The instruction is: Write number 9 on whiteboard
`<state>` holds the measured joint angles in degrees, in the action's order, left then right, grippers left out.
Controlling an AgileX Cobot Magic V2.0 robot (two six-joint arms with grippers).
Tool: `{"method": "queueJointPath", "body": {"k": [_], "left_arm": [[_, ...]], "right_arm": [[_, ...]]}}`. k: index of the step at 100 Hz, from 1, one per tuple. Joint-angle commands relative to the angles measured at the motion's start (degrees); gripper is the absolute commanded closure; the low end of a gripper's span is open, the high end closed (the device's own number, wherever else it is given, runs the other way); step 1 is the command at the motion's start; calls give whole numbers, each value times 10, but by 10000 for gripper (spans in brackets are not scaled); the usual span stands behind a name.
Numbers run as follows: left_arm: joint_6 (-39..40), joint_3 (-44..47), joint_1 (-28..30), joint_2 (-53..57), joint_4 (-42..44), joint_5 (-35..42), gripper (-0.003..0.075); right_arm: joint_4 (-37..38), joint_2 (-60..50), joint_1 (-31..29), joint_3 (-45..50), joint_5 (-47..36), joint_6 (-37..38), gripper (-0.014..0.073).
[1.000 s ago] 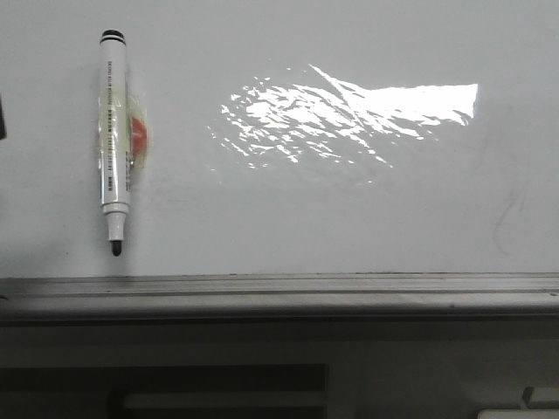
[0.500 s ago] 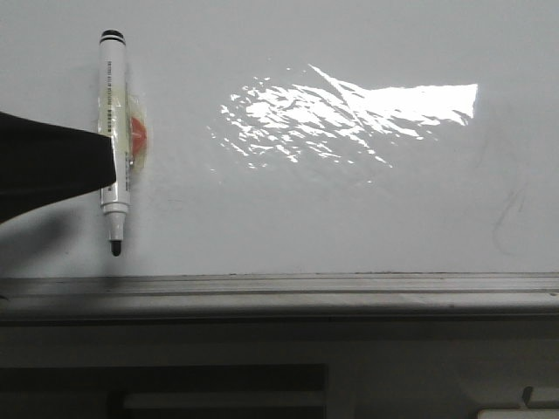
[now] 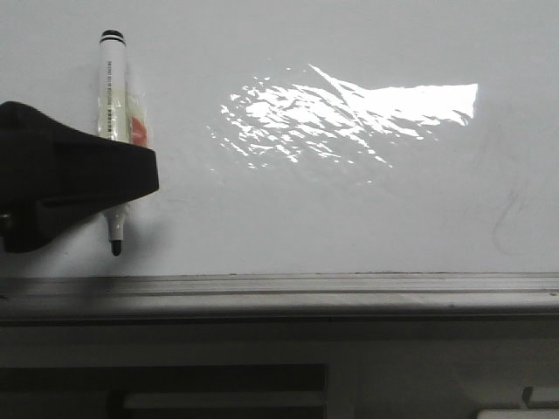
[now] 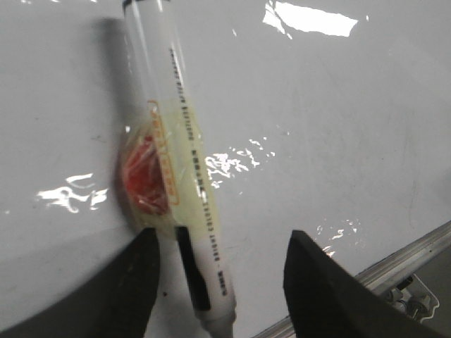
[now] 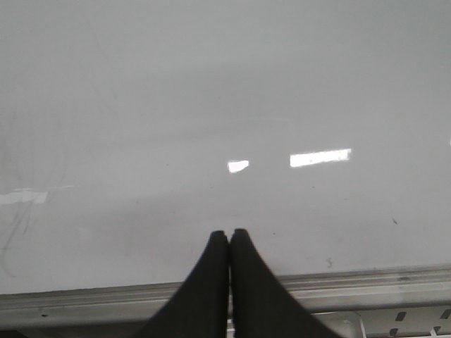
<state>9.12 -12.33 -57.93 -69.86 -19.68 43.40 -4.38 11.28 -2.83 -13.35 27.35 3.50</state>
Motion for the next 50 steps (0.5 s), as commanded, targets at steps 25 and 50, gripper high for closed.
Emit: {"method": "queueJointPath", "body": {"k": [25, 50], "left_arm": [[8, -21, -4, -22, -37, 7, 385], [8, -21, -4, -24, -68, 7, 727]], "right_arm": [[0, 11, 1, -17, -43, 1, 654], [0, 11, 15, -17, -55, 1, 654]]}}
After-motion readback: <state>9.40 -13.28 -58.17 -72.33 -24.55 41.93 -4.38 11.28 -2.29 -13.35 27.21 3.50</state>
